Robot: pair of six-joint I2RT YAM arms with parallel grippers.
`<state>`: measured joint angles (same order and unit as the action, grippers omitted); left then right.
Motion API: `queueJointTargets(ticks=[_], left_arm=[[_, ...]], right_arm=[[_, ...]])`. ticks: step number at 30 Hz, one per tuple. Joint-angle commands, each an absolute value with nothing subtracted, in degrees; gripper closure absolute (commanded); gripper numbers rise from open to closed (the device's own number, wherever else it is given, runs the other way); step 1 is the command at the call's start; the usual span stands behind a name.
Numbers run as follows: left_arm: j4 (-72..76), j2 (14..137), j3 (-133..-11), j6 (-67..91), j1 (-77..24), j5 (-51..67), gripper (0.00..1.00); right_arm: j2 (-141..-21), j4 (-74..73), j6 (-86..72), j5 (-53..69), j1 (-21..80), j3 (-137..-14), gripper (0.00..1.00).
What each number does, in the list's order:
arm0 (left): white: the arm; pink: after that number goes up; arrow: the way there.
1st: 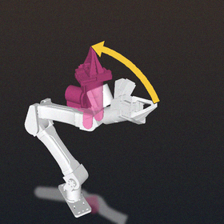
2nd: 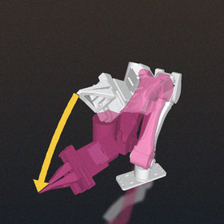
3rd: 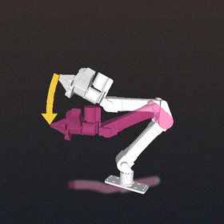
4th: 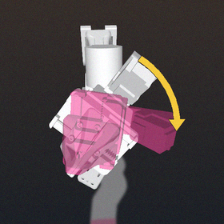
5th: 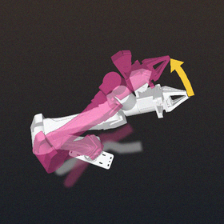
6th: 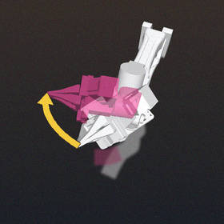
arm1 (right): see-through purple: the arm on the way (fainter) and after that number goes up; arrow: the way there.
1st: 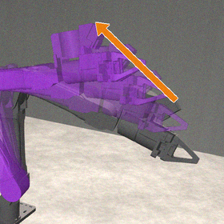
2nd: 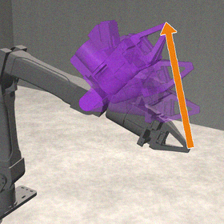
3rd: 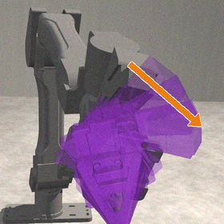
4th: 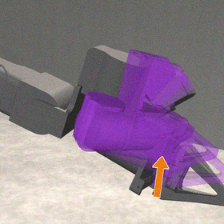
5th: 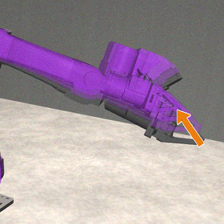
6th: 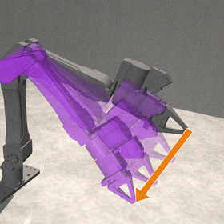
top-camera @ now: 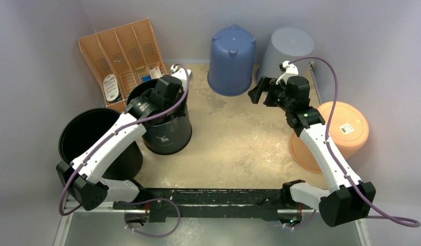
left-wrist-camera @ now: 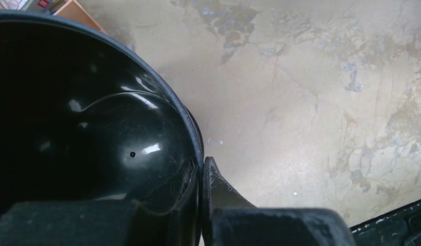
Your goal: Turn the large container upside down
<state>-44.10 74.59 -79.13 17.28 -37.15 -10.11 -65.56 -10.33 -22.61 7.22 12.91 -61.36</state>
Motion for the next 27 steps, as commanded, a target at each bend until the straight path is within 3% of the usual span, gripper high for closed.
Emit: queueJointTargets(ticks=[1,6,12,16,21,27], left_arm=[[-39.9,76.5,-80.0,19.4,-37.3,-4.9,1.0],[-25.7,77.9,-81.1,30.2,-39.3,7.4,1.0],[-11.3,80.2,-85.2,44.6,-43.5,9.5,1.0],[2.7,79.6,-81.6,56.0,-43.5,13.3,1.0],[16.8,77.3,-76.6,65.2,-42.3,13.5,1.0],[13.3,76.9,-75.9,63.7,-40.1,13.5,1.0]], right_arm=[[-63.3,-11.4,-23.8,8.2,13.0,-62.4,0.0],[-64.0,-20.5,-20.4,-2.5,13.0,-69.7,0.0],[-63.1,-26.2,-16.0,-13.5,12.9,-77.9,0.0],[-64.3,-31.4,-14.3,-21.0,12.8,-82.5,0.0],[-62.3,-32.0,-14.4,-18.5,12.6,-82.7,0.0],[-61.1,-32.7,-15.9,-13.5,12.6,-81.5,0.0]])
